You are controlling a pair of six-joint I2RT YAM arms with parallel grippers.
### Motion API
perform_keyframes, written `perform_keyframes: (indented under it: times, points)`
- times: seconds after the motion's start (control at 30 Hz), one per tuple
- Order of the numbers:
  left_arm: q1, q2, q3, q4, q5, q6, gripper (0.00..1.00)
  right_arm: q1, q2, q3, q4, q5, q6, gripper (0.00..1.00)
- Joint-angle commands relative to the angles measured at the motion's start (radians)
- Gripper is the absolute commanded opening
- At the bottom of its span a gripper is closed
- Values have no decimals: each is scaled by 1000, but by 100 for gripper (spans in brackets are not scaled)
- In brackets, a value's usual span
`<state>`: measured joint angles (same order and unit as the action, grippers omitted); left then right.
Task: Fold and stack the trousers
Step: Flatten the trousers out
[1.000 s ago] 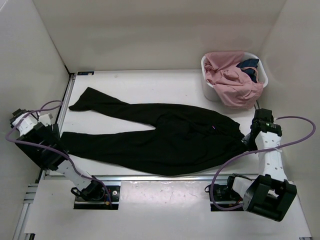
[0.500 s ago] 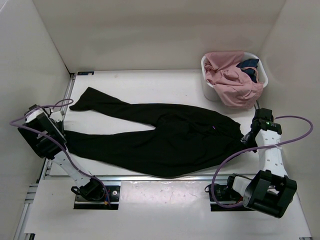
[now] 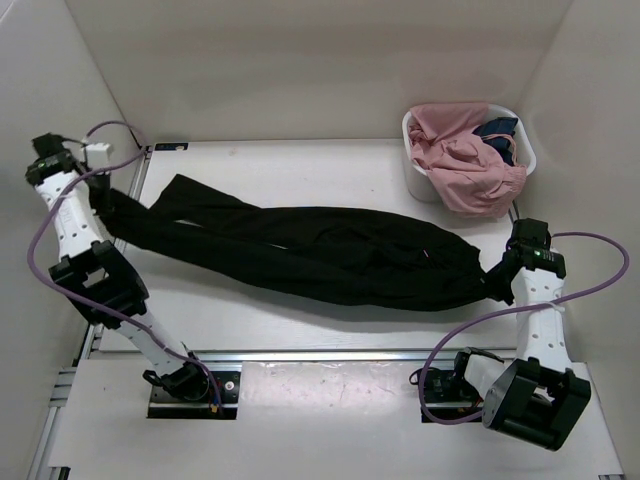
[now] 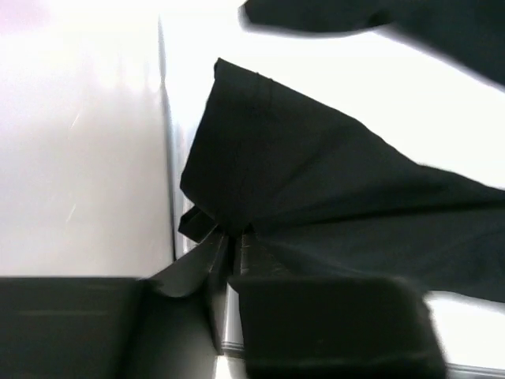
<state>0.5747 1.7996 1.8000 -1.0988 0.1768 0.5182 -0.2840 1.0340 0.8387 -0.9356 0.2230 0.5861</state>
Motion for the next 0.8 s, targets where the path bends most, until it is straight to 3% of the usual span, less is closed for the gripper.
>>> perform_keyframes:
  times: [0.0, 0.03, 0.13, 0.17, 0.23, 0.27, 0.4, 0.43, 0.5, 0.53, 0.6, 0.67, 0.7, 0.77]
  points:
    - [-116, 148, 59, -64, 27, -42, 26, -3, -3, -9, 47, -39, -17, 0]
    - [-134, 187, 80, -64, 27, -56, 39, -3, -3, -9, 57, -39, -17, 0]
    - [-171, 346, 229, -81, 64, -115, 49, -3, 6, -9, 67, -57, -17, 0]
    - [-171, 383, 284, -101, 91, -125, 58, -3, 6, -18, 67, -57, -28, 0]
    - [-171, 431, 402, -171, 186, -138, 64, -3, 15, -18, 67, -57, -28, 0]
    - [-171, 413, 388, -171, 187, -138, 71, -3, 15, -18, 67, -57, -28, 0]
    - [-162, 235, 140, -57, 78, -129, 74, -3, 15, -38, 67, -57, -28, 0]
    - [-139, 159, 21, -27, 23, -129, 73, -3, 15, -38, 67, -57, -28, 0]
    - [-101, 100, -80, 54, 13, -129, 67, -3, 15, -49, 67, -66, -28, 0]
    - [-67, 81, -121, 77, 3, -129, 58, -3, 15, -64, 78, -67, -28, 0]
    - [-46, 84, -198, 112, 3, -129, 53, -3, 15, -76, 78, -76, -28, 0]
    - [-36, 156, -199, 112, 39, -129, 53, -3, 37, -76, 78, -76, -28, 0]
    - [-36, 182, -185, 112, 55, -129, 62, -3, 37, -76, 78, -76, -37, 0]
    - [-36, 252, -144, 112, 105, -158, 69, -3, 46, -64, 78, -76, -46, 0]
